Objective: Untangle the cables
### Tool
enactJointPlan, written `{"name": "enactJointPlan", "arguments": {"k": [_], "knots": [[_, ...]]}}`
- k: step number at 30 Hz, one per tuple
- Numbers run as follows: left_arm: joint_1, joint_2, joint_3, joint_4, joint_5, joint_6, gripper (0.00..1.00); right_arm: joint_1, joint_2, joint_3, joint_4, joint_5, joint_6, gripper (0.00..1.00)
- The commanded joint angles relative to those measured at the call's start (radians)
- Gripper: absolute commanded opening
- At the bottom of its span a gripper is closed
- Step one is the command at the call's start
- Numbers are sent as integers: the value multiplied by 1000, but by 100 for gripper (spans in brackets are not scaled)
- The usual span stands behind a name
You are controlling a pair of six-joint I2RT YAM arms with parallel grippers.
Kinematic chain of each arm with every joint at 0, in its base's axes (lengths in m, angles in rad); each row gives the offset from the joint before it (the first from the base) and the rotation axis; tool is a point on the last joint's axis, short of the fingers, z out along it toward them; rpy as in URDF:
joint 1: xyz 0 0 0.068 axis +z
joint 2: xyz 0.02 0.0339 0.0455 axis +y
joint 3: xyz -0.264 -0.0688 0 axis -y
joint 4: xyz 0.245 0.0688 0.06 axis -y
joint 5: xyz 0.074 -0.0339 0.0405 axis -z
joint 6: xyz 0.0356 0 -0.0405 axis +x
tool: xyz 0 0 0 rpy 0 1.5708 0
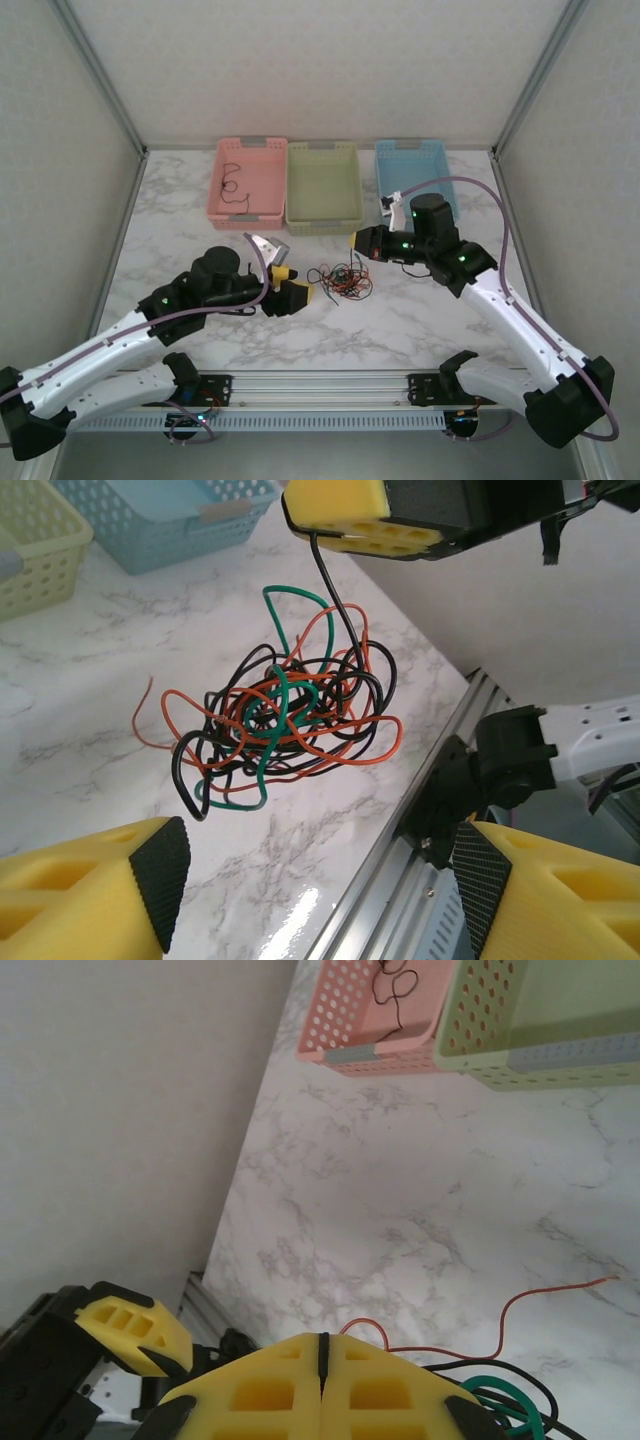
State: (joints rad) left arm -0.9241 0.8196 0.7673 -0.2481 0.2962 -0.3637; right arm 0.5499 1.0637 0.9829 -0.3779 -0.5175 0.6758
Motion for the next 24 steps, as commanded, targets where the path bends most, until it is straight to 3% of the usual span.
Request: {"name": "enactJointPlan", "arguments": {"k": [1,11,19,24], "knots": [[-9,0,-25,1,71,-12,74,25,-27,34,51,-13,79,0],[-8,46,-17,28,89,-1,68,51,-22,48,63,-19,93,0],[-9,54,-39,32,-30,-16,55,54,-37,49,50,-33,91,0],[-9,77,-24,7,-110,-24,53,56,-50,43,39,-36,84,0]]}}
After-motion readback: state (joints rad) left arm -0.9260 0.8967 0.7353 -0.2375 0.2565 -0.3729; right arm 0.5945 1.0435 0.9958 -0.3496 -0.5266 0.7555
